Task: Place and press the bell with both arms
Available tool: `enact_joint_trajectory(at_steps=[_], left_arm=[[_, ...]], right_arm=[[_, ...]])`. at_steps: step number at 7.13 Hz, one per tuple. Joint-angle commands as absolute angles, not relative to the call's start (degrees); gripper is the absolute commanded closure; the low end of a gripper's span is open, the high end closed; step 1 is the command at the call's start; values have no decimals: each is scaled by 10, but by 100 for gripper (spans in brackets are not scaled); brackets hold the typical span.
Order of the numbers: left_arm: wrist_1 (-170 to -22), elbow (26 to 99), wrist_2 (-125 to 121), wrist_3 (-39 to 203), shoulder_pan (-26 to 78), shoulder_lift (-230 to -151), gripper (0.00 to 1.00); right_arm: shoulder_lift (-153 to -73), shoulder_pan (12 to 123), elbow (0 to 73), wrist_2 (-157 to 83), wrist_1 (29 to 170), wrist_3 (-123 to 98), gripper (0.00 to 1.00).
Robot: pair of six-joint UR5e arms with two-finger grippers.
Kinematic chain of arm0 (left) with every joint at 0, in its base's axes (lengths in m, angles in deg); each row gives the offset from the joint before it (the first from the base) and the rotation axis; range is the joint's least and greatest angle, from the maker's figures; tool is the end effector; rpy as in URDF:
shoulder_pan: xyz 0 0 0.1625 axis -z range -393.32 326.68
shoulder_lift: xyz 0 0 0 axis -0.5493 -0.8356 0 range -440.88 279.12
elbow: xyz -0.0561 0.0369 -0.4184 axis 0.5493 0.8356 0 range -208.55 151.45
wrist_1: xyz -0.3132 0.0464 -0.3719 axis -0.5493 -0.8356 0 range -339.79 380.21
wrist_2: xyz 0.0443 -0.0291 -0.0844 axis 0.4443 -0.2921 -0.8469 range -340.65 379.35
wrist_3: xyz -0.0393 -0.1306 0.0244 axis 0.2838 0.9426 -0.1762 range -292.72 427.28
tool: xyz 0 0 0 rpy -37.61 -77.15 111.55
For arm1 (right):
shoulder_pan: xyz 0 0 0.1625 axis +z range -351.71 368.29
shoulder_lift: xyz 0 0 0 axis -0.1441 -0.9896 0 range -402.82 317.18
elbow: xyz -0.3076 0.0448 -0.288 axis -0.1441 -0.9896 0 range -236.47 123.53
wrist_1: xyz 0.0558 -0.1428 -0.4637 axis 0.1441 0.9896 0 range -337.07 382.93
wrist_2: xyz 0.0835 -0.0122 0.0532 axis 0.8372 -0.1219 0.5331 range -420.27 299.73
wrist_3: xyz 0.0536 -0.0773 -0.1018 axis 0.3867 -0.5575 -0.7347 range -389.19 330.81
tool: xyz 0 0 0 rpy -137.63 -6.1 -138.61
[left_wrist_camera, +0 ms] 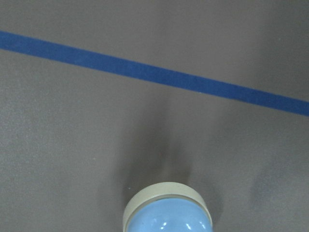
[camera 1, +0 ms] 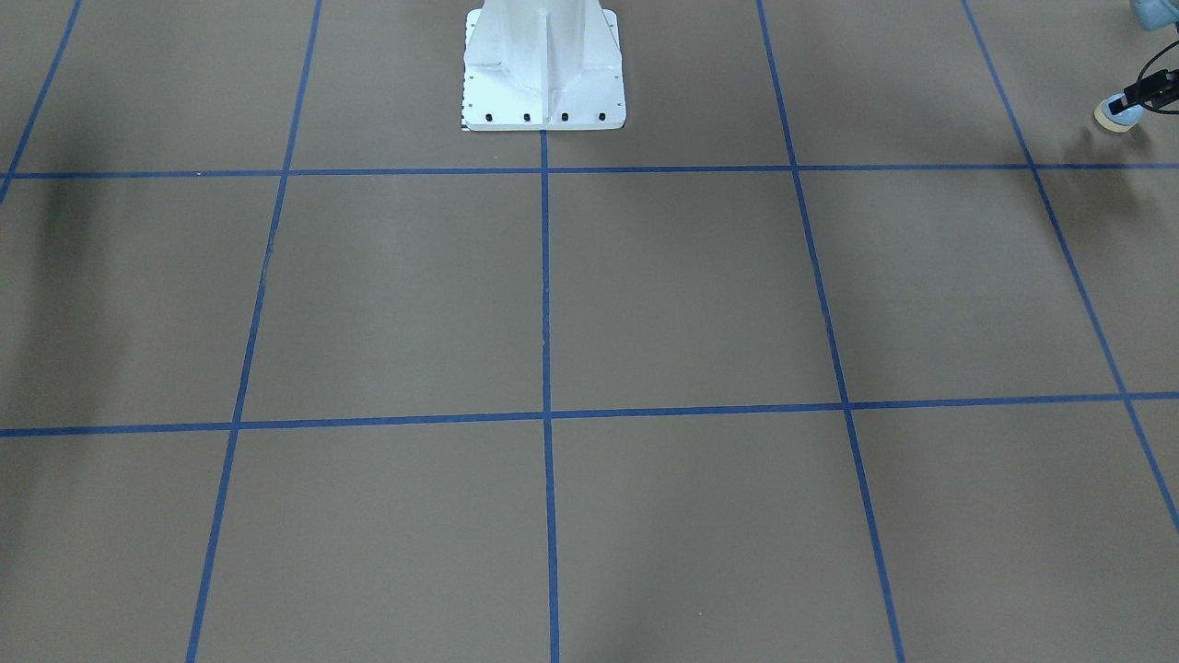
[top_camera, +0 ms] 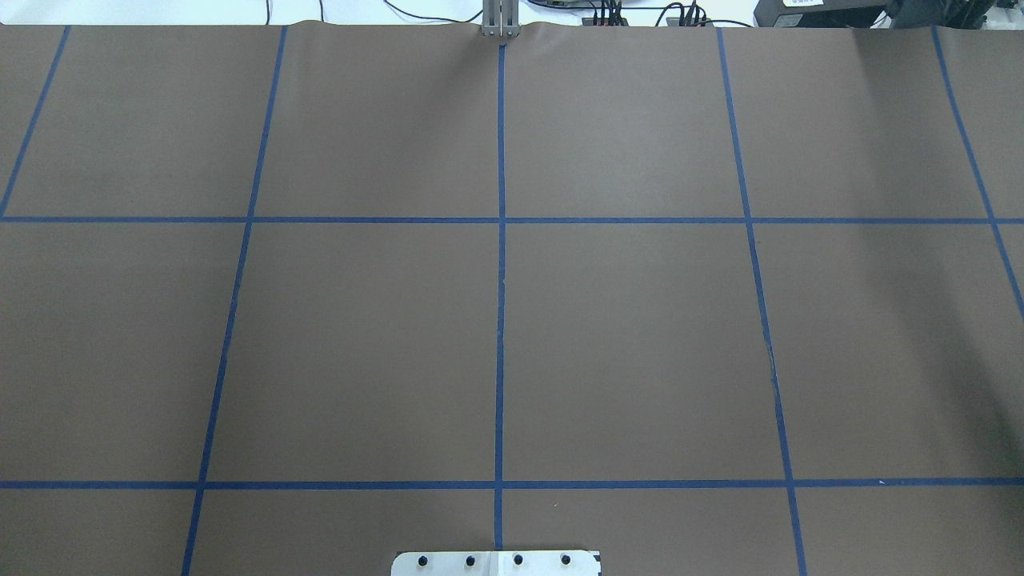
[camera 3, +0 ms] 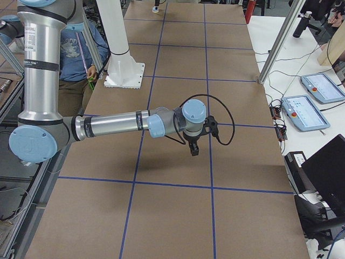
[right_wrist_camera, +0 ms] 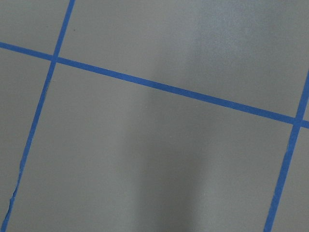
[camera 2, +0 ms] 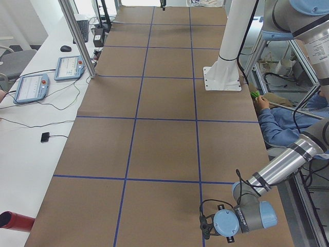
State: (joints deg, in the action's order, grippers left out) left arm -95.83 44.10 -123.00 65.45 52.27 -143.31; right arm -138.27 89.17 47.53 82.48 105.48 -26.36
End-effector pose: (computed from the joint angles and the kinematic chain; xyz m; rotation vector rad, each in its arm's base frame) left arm -0.0078 -0.2048 0.9822 -0.3263 0.8972 -0.0499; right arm -0.0634 -0.5402 0.5677 0.1629 -0.9380 -0.2297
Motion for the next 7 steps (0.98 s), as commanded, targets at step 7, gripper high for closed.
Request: enact_joint_trajectory(at_steps=[7], left_arm=[[-951,420,-1241,675,462,-1452,1]], right_arm=[[-1387,888,478,825,1055,-263,0]])
